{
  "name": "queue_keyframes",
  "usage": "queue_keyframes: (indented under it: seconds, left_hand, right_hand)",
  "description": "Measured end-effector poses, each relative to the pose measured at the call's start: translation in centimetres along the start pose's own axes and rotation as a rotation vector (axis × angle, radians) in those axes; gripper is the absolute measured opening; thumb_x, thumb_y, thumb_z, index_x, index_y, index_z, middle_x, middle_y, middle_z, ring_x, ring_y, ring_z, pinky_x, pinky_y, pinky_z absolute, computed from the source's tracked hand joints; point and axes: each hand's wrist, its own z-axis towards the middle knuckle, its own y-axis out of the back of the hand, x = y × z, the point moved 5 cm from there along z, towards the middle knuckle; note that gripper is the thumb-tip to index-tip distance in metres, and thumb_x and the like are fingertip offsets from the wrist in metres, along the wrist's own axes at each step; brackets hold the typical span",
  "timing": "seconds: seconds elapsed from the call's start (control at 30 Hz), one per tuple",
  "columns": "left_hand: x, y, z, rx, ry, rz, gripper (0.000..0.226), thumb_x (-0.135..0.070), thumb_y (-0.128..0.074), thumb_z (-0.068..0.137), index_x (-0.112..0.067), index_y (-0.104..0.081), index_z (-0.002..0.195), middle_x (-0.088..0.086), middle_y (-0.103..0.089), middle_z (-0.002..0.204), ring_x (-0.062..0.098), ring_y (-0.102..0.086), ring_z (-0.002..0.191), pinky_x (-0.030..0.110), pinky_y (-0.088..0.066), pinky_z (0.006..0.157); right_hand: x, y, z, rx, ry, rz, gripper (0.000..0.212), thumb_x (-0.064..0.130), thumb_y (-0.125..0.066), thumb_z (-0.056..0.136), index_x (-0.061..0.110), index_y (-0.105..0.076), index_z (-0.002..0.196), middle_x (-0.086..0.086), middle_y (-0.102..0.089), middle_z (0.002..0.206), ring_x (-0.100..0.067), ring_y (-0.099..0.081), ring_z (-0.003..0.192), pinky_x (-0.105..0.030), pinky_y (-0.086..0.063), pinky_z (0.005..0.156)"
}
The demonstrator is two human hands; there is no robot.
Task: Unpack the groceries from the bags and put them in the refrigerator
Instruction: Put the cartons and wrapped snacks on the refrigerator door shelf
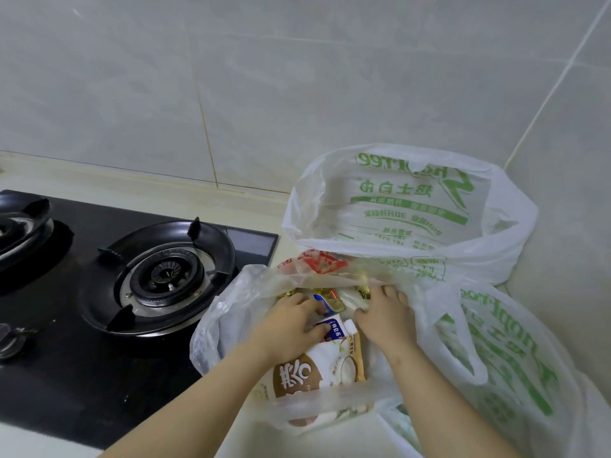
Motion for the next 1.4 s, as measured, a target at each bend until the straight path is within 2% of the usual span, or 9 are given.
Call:
queue_keyframes:
  seconds: [0.2,0.33,0.53,0.67,0.8,1.0,1.13,1.27,1.4]
  left_hand:
    - [0.3,-0.6,-0.1,0.039,0.020,-0.003,0.037,-0.047,-0.045,0.092,-0.023,-0.056,0.119,0.000,-0.058,0.115,0.016,-0.053,0.106,0.032,-0.043,0.093]
    - [0.0,0.2,-0.3,-0.024,-0.022,-0.004,0.034,-0.042,-0.049,0.092,-0.023,-0.056,0.119,-0.002,-0.055,0.118,0.014,-0.052,0.107,0.026,-0.043,0.090]
    - [0.0,1.2,-0.8,-0.144,-0.050,-0.087,0.026,-0.029,-0.050,0.093,-0.021,-0.058,0.116,-0.003,-0.054,0.117,0.012,-0.052,0.103,0.022,-0.043,0.085]
    - [0.3,2.1,-1.1,-0.255,-0.005,-0.210,0.023,-0.021,-0.050,0.094,-0.019,-0.059,0.114,-0.004,-0.056,0.114,0.009,-0.052,0.097,0.013,-0.034,0.074]
    - [0.1,3.7,-1.6,-0.354,0.005,-0.542,0.030,-0.011,-0.058,0.088,-0.028,-0.054,0.113,-0.006,-0.057,0.110,0.011,-0.058,0.099,0.020,-0.048,0.082]
    - [0.0,4.4,-3.1,-0.115,0.138,-1.487,0.052,-0.024,-0.070,0.074,-0.025,-0.052,0.123,0.006,-0.065,0.113,0.023,-0.066,0.095,0.038,-0.055,0.080]
    - [2.1,4.2,-3.7,-0.256,0.330,-1.330,0.048,-0.025,-0.072,0.079,-0.026,-0.050,0.121,0.009,-0.066,0.111,0.028,-0.066,0.096,0.048,-0.053,0.088]
    - [3.2,3.2,-4.2,-0.348,0.437,-1.285,0.032,-0.033,-0.071,0.080,-0.029,-0.048,0.103,0.010,-0.064,0.110,0.027,-0.065,0.097,0.048,-0.052,0.089]
    - [3.7,2.7,-4.4,-0.427,0.522,-1.306,0.044,-0.039,-0.067,0.082,-0.019,-0.041,0.111,0.011,-0.060,0.108,0.029,-0.063,0.099,0.049,-0.052,0.089]
  right_hand:
    - [-0.5,0.1,0.9,0.020,-0.130,-0.007,0.040,0.031,-0.052,0.091,0.016,-0.046,0.127,-0.010,-0.043,0.134,-0.027,-0.039,0.124,-0.039,-0.037,0.096]
    - [-0.9,0.5,0.7,-0.040,-0.144,0.012,0.050,0.038,-0.060,0.088,0.017,-0.043,0.131,-0.004,-0.055,0.127,-0.025,-0.048,0.120,-0.036,-0.038,0.094]
    - [0.7,2.0,-1.3,-0.209,0.042,0.007,0.021,0.040,-0.051,0.092,0.024,-0.057,0.106,0.003,-0.066,0.097,-0.023,-0.046,0.105,-0.031,-0.024,0.078]
    - [2.4,3.7,-2.8,-0.321,0.157,0.026,0.018,0.041,-0.050,0.092,0.031,-0.061,0.103,0.011,-0.063,0.095,-0.016,-0.039,0.099,-0.028,-0.010,0.073]
    - [4.6,5.5,-3.8,-0.359,0.296,0.193,0.016,0.042,-0.056,0.089,0.034,-0.065,0.099,0.018,-0.059,0.085,-0.010,-0.033,0.105,-0.023,-0.007,0.077]
    - [7.7,5.7,-5.5,-0.144,0.496,0.421,0.012,0.035,-0.058,0.089,0.034,-0.066,0.097,0.027,-0.049,0.083,0.000,-0.035,0.101,-0.024,-0.020,0.088]
    - [7.1,4.3,-5.8,0.030,0.346,0.759,0.021,0.024,-0.047,0.097,0.041,-0.054,0.107,0.015,-0.062,0.093,0.000,-0.057,0.087,-0.017,-0.043,0.074]
    - [5.0,1.1,-5.3,0.149,0.137,0.518,0.033,0.026,-0.043,0.098,0.020,-0.045,0.131,-0.002,-0.056,0.124,-0.014,-0.056,0.100,-0.027,-0.046,0.084]
    - [3.9,-1.3,-5.9,0.274,-0.014,0.470,0.039,0.035,-0.042,0.095,0.021,-0.044,0.131,0.000,-0.057,0.105,-0.018,-0.059,0.087,-0.032,-0.048,0.082]
